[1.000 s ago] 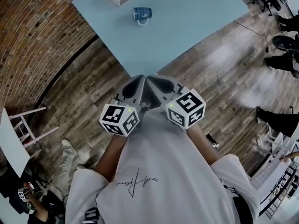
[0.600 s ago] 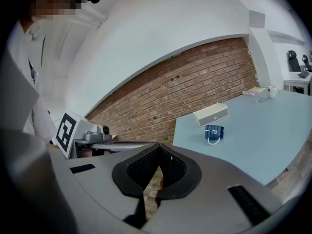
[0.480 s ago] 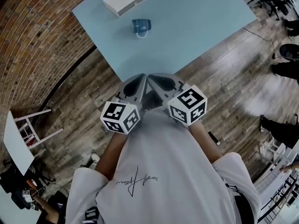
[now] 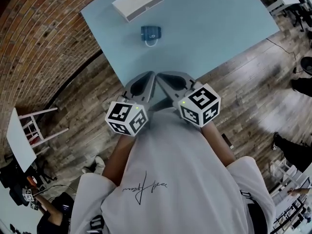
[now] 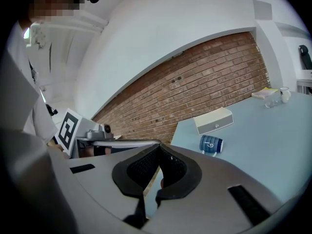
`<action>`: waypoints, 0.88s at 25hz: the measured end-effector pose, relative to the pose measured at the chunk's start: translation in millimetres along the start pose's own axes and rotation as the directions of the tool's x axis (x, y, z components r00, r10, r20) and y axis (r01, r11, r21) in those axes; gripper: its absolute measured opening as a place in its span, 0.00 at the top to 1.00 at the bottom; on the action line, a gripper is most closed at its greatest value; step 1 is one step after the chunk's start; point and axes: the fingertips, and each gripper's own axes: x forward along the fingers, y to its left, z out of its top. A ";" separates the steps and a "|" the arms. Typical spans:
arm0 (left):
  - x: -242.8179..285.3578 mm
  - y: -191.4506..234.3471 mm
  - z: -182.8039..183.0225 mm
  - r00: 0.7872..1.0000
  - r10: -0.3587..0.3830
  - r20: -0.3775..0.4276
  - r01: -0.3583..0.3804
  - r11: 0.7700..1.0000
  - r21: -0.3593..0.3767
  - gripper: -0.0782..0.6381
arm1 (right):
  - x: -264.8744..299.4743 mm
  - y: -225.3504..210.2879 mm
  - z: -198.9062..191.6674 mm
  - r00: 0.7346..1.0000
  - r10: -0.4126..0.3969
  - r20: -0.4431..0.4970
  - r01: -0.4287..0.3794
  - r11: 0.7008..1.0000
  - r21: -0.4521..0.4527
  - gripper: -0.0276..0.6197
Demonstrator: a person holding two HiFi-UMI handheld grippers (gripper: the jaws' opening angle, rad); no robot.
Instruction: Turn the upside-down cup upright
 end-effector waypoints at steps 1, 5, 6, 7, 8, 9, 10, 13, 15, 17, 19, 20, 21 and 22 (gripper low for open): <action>4.1 1.3 1.7 1.000 0.006 0.004 -0.006 1.000 0.001 0.88 | 1.4 -4.0 2.1 1.000 0.008 -0.002 -0.008 1.000 -0.004 0.93; 18.4 7.8 6.8 0.999 0.037 0.025 -0.037 0.999 -0.010 0.88 | 7.8 -18.3 7.8 0.999 0.049 -0.021 -0.049 0.999 -0.007 0.93; 21.6 9.8 7.4 0.998 0.045 0.031 -0.045 0.999 -0.017 0.88 | 9.4 -21.1 8.7 0.998 0.060 -0.027 -0.060 0.998 -0.005 0.93; 24.6 11.7 7.5 0.998 0.053 0.035 -0.052 0.998 -0.024 0.88 | 10.9 -23.7 9.3 0.997 0.070 -0.032 -0.070 0.998 -0.005 0.93; 27.3 13.3 7.3 0.998 0.058 0.038 -0.057 0.998 -0.029 0.88 | 12.1 -26.1 9.7 0.996 0.078 -0.037 -0.078 0.997 -0.005 0.93; 30.0 14.8 7.0 0.997 0.063 0.039 -0.062 0.997 -0.034 0.88 | 13.4 -28.5 10.3 0.996 0.084 -0.041 -0.085 0.996 -0.006 0.93; 32.8 16.4 6.7 0.997 0.068 0.038 -0.066 0.997 -0.039 0.88 | 14.9 -31.0 11.0 0.995 0.090 -0.045 -0.090 0.996 -0.007 0.93; 40.6 22.4 6.2 0.996 0.085 0.030 -0.083 0.996 -0.043 0.88 | 20.7 -38.8 13.3 0.993 0.104 -0.057 -0.104 0.995 -0.001 0.93; 44.4 26.2 5.8 0.995 0.094 0.023 -0.093 0.995 -0.039 0.88 | 24.8 -42.9 13.8 0.992 0.113 -0.064 -0.112 0.994 0.007 0.93; 47.3 29.7 5.5 0.995 0.100 0.020 -0.099 0.994 -0.046 0.88 | 28.3 -45.9 13.9 0.990 0.121 -0.070 -0.120 0.993 0.013 0.93; 49.8 34.8 5.8 0.994 0.110 0.018 -0.108 0.992 -0.057 0.88 | 32.4 -48.5 14.3 0.989 0.128 -0.076 -0.127 0.992 0.016 0.93; 50.7 38.2 6.2 0.993 0.119 0.018 -0.118 0.991 -0.060 0.88 | 34.7 -49.8 14.6 0.988 0.132 -0.079 -0.131 0.991 0.016 0.93; 51.4 42.2 6.6 0.991 0.131 0.017 -0.129 0.990 -0.062 0.88 | 36.9 -51.4 14.8 0.988 0.134 -0.082 -0.133 0.991 0.016 0.93; 51.9 46.3 7.0 0.990 0.143 0.017 -0.142 0.988 -0.064 0.88 | 38.9 -53.2 15.0 0.987 0.135 -0.085 -0.134 0.991 0.017 0.93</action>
